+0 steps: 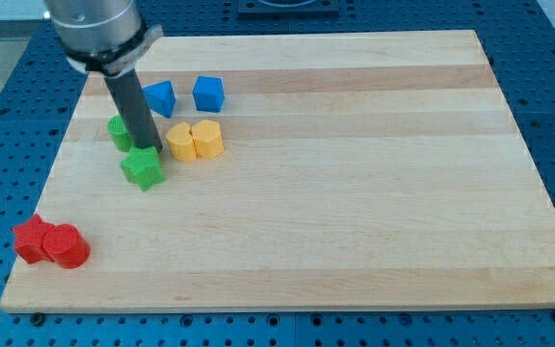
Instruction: Push the green star to the bottom center
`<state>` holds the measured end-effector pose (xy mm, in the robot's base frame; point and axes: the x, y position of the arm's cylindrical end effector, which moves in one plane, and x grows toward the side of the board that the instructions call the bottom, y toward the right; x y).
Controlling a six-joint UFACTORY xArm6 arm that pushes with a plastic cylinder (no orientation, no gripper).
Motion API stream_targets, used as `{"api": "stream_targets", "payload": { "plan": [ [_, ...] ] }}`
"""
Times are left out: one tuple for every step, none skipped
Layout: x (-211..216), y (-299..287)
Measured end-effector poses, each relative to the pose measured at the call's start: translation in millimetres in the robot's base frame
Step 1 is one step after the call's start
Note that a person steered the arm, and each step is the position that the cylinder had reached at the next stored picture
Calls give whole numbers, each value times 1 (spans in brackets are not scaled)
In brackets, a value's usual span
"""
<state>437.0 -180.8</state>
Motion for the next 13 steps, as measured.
{"api": "stream_targets", "payload": {
  "plan": [
    [3,3],
    [-3,-21],
    [6,-49],
    [35,-38],
    [52,18],
    [62,85],
    [58,81],
    [37,77],
    [24,92],
    [44,110],
    [75,127],
    [91,152],
    [94,163]
  ]
}}
